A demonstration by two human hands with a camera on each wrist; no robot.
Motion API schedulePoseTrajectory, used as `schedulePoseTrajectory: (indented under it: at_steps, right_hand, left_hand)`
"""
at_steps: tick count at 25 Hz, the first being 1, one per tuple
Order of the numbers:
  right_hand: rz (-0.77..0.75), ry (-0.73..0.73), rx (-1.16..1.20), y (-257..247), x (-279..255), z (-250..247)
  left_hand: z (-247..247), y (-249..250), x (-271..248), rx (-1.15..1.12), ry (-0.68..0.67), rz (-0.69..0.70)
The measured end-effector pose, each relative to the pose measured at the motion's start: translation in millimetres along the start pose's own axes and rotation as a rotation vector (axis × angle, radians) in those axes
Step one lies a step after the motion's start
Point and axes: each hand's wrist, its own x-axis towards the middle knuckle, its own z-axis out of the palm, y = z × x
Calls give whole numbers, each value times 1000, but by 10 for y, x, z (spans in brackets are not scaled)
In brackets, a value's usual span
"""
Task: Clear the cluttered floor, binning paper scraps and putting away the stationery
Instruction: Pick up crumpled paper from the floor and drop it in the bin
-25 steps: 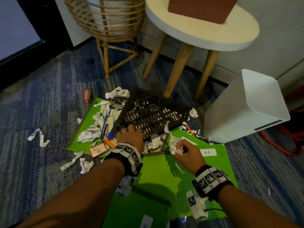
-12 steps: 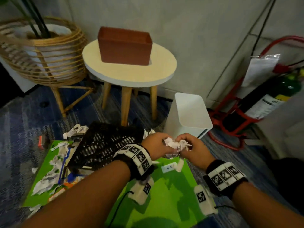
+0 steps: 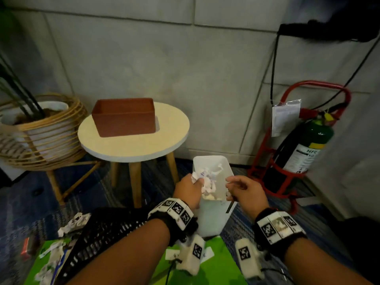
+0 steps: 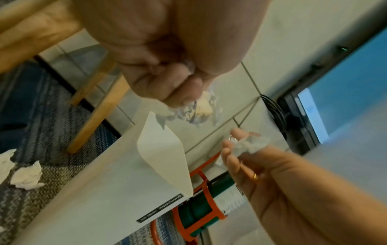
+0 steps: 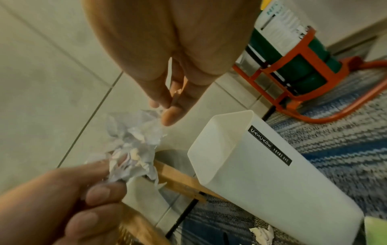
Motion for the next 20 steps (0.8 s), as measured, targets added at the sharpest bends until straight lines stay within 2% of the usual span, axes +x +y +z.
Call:
schedulePoseTrajectory:
  at_steps: [2,4,6,9,11,13,15,17,20]
  right_hand:
    - [85,84,125,-11,138,-16]
    - [169,117,113,60,290,-12]
    - [172,107,-65,170,420,17]
    - [62,61,-462,266,561,63]
    - [-19,-1,-569,302,607,106]
    - [-87,-161,-661,407,624,148]
    - [-73,-284,-753,512,576,150]
    - [-48,-263,-704,563,495,96]
    - [-92,-163,-552,626,314,-8]
  left_hand:
    - [62,26,160,14,46,-49]
    - [122,79,240,38,52,-65]
    - [161,99,236,54,36,-80]
    - [206,-33,218,99,23,-104]
    - [186,-134,207,108,23,-106]
    - [134,-166,193,172,42,-92]
    - [87,-175,203,237,79,-74]
    - [90,-137,219,283,101,-65]
    - [176,-87,271,291,112,-74]
